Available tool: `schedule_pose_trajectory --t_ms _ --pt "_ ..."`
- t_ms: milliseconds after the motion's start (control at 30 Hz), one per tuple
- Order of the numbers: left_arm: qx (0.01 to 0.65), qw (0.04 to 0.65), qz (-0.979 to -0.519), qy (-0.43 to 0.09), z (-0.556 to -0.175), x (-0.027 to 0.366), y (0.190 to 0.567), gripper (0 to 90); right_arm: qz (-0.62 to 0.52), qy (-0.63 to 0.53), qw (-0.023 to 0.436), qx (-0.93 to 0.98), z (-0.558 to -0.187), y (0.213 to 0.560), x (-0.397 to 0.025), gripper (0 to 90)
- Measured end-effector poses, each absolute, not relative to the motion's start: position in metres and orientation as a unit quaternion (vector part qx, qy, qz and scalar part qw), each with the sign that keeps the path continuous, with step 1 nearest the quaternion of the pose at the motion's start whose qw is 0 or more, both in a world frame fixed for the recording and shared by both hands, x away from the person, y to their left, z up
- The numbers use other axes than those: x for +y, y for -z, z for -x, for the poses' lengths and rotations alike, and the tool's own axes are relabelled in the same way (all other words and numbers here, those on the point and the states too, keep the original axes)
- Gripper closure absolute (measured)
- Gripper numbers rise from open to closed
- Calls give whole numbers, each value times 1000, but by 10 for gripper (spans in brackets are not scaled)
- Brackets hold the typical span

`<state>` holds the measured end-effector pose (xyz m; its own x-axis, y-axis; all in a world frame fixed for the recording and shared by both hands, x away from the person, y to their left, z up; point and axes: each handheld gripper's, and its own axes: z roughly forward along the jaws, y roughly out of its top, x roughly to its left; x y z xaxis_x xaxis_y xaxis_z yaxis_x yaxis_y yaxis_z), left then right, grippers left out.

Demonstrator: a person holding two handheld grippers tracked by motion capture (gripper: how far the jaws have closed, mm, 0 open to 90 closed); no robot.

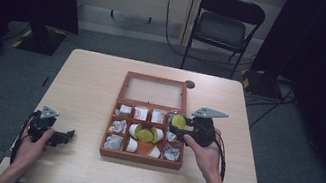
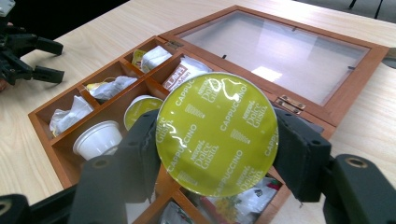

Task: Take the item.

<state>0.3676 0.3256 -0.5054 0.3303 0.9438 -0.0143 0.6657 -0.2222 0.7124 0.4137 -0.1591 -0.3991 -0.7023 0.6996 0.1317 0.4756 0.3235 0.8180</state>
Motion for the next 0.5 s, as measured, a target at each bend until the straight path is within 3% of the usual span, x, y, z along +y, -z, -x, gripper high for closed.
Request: schedule_pose_trajectory --t_ms 500 --pt "536 319 -751 -218 -368 326 505 0 -383 -464 136 787 -415 391 -181 379"
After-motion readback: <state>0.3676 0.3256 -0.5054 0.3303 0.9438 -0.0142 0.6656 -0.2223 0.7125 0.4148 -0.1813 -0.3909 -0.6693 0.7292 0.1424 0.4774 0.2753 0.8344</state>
